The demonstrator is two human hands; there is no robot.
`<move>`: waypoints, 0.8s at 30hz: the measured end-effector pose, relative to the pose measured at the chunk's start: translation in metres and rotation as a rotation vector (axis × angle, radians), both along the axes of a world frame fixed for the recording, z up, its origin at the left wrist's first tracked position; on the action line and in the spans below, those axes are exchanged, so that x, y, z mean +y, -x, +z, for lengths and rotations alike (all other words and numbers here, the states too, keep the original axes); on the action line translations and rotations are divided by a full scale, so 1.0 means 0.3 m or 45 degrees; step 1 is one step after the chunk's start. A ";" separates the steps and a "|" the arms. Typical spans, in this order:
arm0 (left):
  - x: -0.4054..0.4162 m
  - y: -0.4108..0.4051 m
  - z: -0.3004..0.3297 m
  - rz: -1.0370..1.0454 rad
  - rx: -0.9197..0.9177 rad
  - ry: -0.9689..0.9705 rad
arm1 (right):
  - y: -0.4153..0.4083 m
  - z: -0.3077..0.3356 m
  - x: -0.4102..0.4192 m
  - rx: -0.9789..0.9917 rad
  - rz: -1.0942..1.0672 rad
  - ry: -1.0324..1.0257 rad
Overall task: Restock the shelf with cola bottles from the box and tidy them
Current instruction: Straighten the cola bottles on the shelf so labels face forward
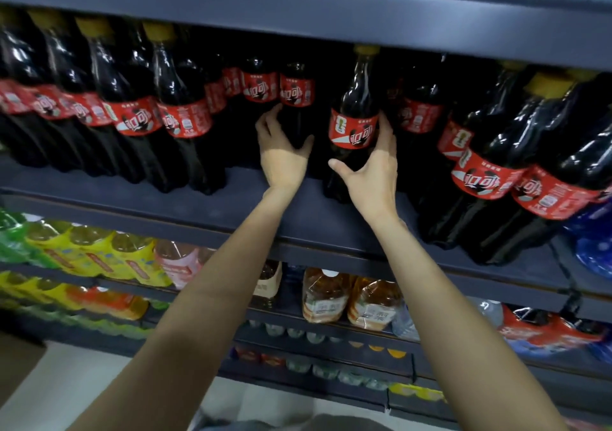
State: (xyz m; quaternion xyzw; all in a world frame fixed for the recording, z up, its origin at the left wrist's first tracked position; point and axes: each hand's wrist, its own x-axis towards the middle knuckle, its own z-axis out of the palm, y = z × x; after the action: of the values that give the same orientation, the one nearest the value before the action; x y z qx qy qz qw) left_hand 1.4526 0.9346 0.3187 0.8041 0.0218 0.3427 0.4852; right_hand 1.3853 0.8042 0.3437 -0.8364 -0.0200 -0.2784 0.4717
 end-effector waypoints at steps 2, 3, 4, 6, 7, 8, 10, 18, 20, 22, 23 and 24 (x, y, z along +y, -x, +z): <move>0.077 0.097 -0.011 -0.097 -0.011 -0.110 | -0.010 0.001 0.048 0.005 0.089 0.016; 0.123 0.145 -0.011 -0.087 -0.068 -0.198 | -0.017 0.002 0.079 0.006 0.143 0.024; 0.168 0.191 -0.007 -0.034 -0.170 -0.288 | -0.027 0.003 0.116 0.006 0.201 0.021; 0.257 0.257 -0.009 0.136 -0.389 -0.445 | -0.049 0.001 0.200 0.013 0.303 -0.021; 0.297 0.273 -0.017 0.230 -0.454 -0.470 | -0.062 -0.002 0.244 0.010 0.334 -0.049; 0.331 0.285 -0.025 0.307 -0.467 -0.451 | -0.075 -0.005 0.291 0.004 0.348 -0.075; 0.378 0.293 -0.046 0.383 -0.353 -0.358 | -0.098 -0.004 0.379 -0.008 0.325 -0.112; 0.432 0.271 -0.075 0.270 -0.053 -0.186 | -0.181 -0.012 0.527 -0.066 0.062 -0.141; 0.438 0.284 -0.068 0.203 -0.017 -0.170 | -0.191 -0.014 0.529 -0.029 0.040 -0.016; 0.442 0.308 -0.059 0.157 0.040 -0.151 | -0.195 -0.012 0.531 0.008 0.053 0.090; 0.435 0.325 -0.054 0.149 0.050 -0.125 | -0.191 -0.012 0.525 0.025 0.084 0.099; 0.423 0.346 -0.047 0.150 0.029 -0.085 | -0.184 -0.013 0.513 0.036 0.135 0.098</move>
State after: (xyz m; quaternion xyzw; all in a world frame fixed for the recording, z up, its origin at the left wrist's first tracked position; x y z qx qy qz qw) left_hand 1.3488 1.0615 0.3046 0.8210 0.0631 0.3621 0.4369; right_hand 1.4404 0.9579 0.3398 -0.8555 -0.0683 -0.2401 0.4537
